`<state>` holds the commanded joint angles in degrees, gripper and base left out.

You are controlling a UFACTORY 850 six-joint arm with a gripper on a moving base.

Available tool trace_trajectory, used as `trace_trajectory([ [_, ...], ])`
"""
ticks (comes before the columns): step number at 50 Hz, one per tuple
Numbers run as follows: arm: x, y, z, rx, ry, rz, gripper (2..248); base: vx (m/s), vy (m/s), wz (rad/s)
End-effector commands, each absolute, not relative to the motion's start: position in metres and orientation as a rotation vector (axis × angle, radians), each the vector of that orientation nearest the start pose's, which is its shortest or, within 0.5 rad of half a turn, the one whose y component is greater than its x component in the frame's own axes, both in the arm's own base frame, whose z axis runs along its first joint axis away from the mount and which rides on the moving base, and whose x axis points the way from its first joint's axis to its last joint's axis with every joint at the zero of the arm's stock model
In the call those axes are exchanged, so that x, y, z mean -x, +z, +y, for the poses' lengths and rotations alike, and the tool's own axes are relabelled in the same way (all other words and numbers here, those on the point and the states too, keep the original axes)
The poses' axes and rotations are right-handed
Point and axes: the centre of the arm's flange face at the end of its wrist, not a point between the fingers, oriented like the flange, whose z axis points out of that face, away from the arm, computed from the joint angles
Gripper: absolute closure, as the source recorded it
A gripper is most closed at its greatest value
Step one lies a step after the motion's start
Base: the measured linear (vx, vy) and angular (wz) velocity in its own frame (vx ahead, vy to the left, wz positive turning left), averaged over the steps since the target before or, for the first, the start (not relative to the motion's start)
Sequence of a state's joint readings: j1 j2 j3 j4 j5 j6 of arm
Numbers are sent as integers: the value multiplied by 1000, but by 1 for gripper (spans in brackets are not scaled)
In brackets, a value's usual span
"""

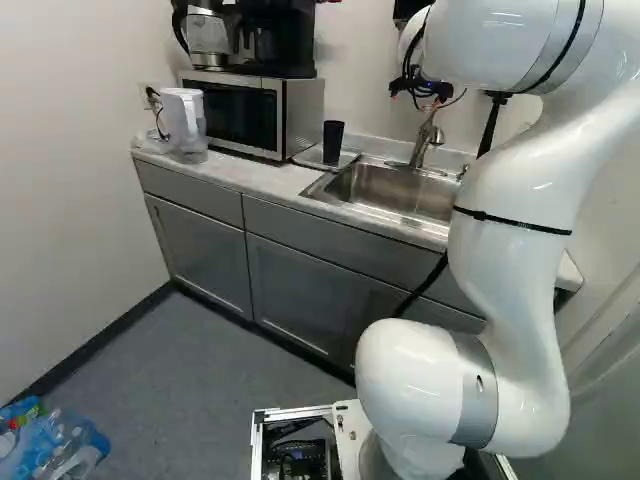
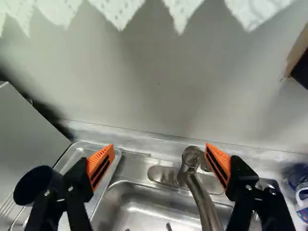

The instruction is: Rinse the cup and place it in the tray

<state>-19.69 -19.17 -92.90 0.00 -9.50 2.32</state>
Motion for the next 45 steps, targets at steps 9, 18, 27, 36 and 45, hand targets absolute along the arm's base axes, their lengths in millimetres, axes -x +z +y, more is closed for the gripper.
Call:
trace_trajectory([
  [9, -622, 718, -222, 2755, -1741, 536, 3, 0, 0, 0],
  [18, -622, 716, -223, 2757, -1736, 536, 3, 0, 0, 0],
  [27, -623, 707, -223, 2768, -1714, 538, 3, 0, 0, 0],
  [36, -625, 700, -224, 2777, -1696, 540, 3, 0, 0, 0],
  [45, -625, 700, -224, 2777, -1696, 540, 3, 0, 0, 0],
])
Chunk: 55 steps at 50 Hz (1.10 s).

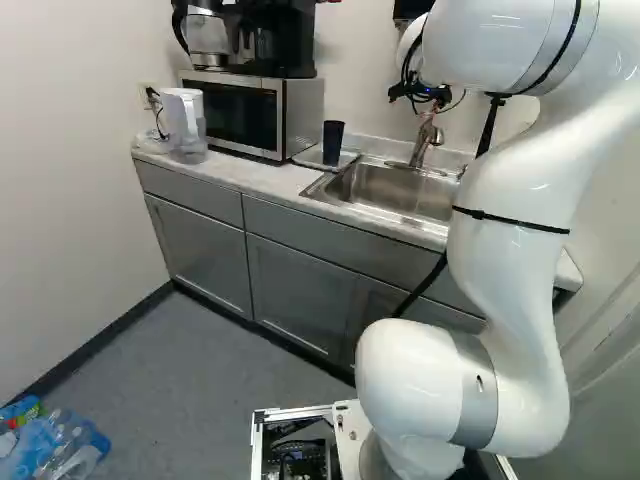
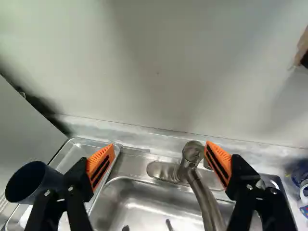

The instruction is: Rinse the cup and place it in the tray

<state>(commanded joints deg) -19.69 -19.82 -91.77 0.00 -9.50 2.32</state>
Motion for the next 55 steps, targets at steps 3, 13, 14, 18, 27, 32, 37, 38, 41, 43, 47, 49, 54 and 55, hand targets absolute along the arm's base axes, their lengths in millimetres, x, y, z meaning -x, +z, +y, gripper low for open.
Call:
trace_trajectory([
  [3, -625, 700, -224, 2777, -1696, 540, 3, 0, 0, 0],
  [13, -625, 700, -224, 2777, -1696, 540, 3, 0, 0, 0],
  [14, -625, 700, -224, 2777, -1696, 540, 3, 0, 0, 0],
  [18, -625, 700, -224, 2777, -1695, 540, 3, 0, 0, 0],
  [27, -626, 692, -224, 2786, -1677, 542, 3, 0, 0, 0],
  [32, -627, 689, -224, 2791, -1667, 543, 3, 0, 0, 0],
  [37, -627, 689, -224, 2791, -1667, 543, 3, 0, 0, 0],
  [38, -627, 689, -224, 2791, -1667, 543, 3, 0, 0, 0],
  [41, -627, 689, -224, 2791, -1667, 543, 3, 0, 0, 0],
  [43, -627, 689, -224, 2791, -1667, 543, 3, 0, 0, 0],
  [47, -627, 689, -224, 2788, -1672, 542, 3, 0, 0, 0],
  [49, -627, 689, -224, 2784, -1680, 542, 3, 0, 0, 0],
  [54, -628, 691, -225, 2760, -1716, 547, 3, 0, 0, 0],
  [55, -628, 692, -225, 2752, -1726, 549, 3, 0, 0, 0],
])
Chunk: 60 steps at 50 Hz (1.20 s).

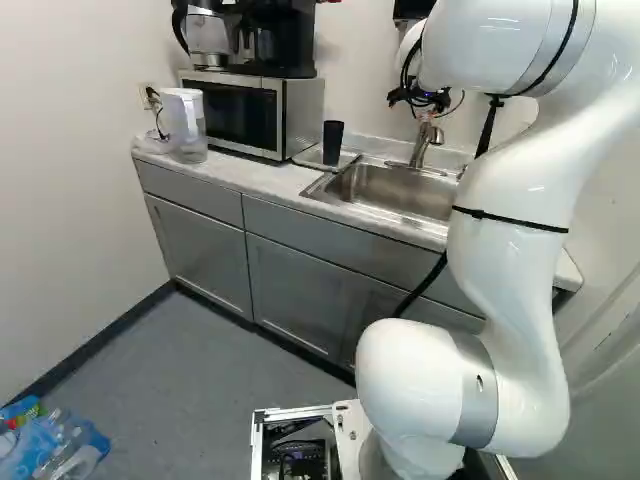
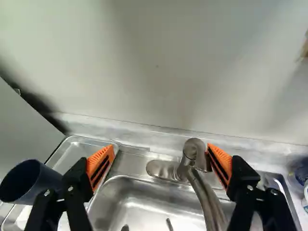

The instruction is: Rinse the cup and place it in the tray

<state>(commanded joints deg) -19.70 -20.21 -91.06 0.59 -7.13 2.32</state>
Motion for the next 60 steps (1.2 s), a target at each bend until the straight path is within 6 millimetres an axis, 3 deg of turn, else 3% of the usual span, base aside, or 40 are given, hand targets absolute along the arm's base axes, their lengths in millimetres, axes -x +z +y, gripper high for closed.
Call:
trace_trajectory([
  [8, -625, 697, -225, 2692, -1801, 572, 3, 0, 0, 0],
  [28, -601, 700, -212, 2698, -1786, 564, 3, 0, 0, 0],
  [60, -565, 703, -166, 2696, -1755, 490, 3, 0, 0, 0],
])
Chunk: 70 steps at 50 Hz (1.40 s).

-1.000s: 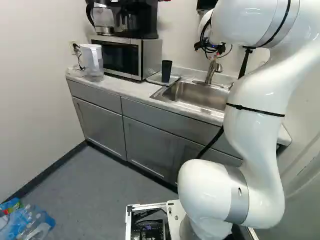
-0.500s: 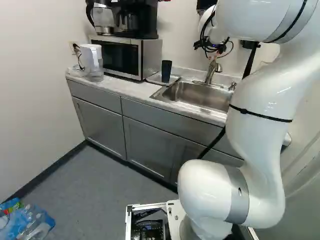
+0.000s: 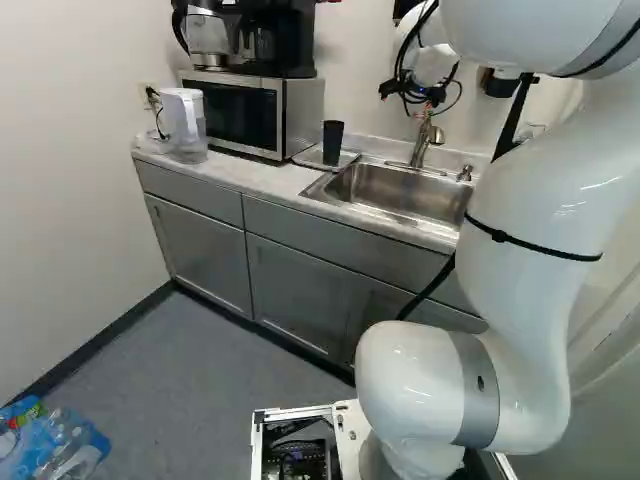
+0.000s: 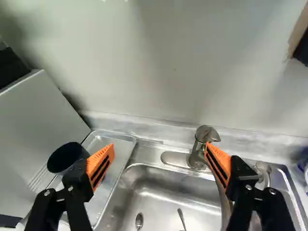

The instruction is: Rinse the cup and place it in the tray

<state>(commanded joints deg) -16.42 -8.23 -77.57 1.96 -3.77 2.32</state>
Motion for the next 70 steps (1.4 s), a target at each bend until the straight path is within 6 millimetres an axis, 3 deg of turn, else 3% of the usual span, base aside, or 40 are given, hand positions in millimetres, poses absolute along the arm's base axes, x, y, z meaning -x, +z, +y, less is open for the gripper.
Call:
trace_trajectory([
  [32, -526, 694, -124, 2773, -1564, 426, 3, 0, 0, 0],
  [70, -471, 678, -113, 2888, -1233, 476, 3, 0, 0, 0],
])
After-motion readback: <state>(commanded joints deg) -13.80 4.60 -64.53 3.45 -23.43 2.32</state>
